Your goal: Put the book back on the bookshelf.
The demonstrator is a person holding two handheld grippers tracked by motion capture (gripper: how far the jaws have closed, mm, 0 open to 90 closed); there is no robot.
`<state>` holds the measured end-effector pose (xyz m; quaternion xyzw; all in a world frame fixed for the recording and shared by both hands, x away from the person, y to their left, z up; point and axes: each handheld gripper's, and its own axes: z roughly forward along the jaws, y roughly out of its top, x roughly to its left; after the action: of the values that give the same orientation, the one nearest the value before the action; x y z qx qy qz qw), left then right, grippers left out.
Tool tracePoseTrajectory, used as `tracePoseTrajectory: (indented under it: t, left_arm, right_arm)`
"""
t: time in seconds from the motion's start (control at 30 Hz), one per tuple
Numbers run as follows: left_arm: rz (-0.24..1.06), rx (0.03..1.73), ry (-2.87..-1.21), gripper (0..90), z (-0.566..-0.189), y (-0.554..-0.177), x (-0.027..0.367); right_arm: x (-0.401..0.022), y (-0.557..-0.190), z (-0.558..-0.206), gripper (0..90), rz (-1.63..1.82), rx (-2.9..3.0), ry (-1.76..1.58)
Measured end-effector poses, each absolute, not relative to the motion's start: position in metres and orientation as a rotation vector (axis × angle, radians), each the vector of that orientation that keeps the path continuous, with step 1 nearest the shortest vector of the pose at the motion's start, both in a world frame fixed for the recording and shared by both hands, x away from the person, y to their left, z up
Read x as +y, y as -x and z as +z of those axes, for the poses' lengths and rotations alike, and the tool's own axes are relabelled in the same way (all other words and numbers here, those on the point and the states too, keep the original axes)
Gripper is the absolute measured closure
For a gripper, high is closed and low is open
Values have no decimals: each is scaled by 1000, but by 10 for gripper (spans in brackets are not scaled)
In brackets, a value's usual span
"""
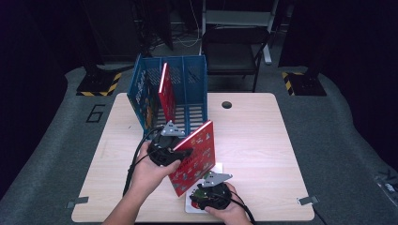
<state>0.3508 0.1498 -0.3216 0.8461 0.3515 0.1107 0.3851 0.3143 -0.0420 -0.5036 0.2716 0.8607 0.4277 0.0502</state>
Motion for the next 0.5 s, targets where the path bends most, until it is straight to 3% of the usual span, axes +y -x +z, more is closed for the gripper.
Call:
tracePoseTrajectory:
  t: [0.5]
  left_arm:
    - [260,879,-2135,792,-299,-355,153]
  right_arm:
    - [-43,-313,-503,459,1317,2604,-839]
